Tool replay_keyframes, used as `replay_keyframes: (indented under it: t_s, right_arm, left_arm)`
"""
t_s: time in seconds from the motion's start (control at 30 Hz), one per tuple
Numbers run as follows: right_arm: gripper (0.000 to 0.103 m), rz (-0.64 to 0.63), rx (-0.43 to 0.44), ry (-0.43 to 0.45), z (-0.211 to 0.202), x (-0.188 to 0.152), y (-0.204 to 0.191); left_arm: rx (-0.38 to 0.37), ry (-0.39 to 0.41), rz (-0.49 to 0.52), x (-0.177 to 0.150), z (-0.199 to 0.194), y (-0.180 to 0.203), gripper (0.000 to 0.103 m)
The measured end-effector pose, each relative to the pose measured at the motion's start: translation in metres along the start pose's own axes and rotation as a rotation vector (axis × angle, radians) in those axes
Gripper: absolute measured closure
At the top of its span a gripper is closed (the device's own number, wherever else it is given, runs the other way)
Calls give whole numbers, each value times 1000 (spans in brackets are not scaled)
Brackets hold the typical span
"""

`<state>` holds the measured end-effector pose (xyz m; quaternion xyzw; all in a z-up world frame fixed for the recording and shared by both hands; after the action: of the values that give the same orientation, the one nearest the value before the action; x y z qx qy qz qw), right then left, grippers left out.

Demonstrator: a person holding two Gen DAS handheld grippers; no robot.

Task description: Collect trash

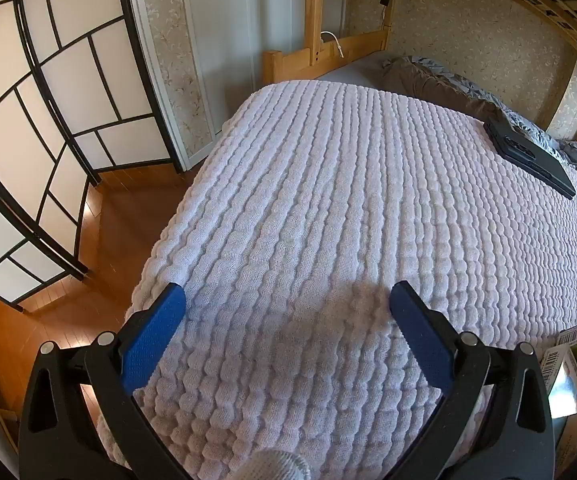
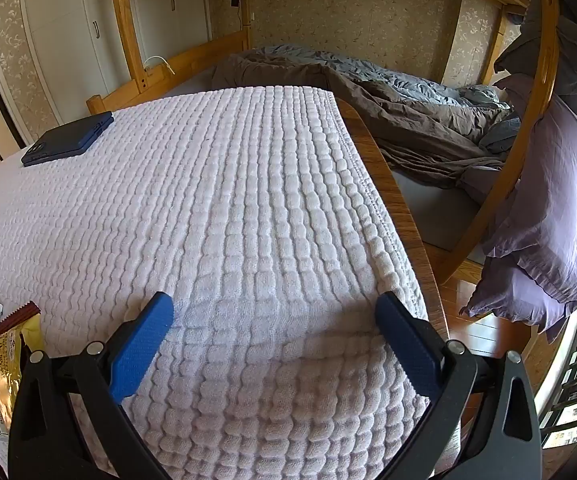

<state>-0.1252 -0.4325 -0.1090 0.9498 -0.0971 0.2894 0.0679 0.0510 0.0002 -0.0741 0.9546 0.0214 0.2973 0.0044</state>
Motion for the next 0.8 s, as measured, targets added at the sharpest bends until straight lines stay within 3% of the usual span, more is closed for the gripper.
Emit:
replay_keyframes:
  t_s: [0.8]
  right_arm:
    - [4,-5,2,0,1,0,0]
  left_arm:
    - [-3,-1,-2,0,0,0,1]
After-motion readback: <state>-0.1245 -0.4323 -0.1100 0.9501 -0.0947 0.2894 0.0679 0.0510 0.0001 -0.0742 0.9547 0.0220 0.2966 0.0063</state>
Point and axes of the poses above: each gripper's, at about its wrist camera, not at the fingertips, and z roughly the way its jaws point, y to its right, x to its top, the point moved 9 cm from there along z, roughly the way its jaws point, and after that the axes turned 3 degrees about -z, right-handed, at the moved point
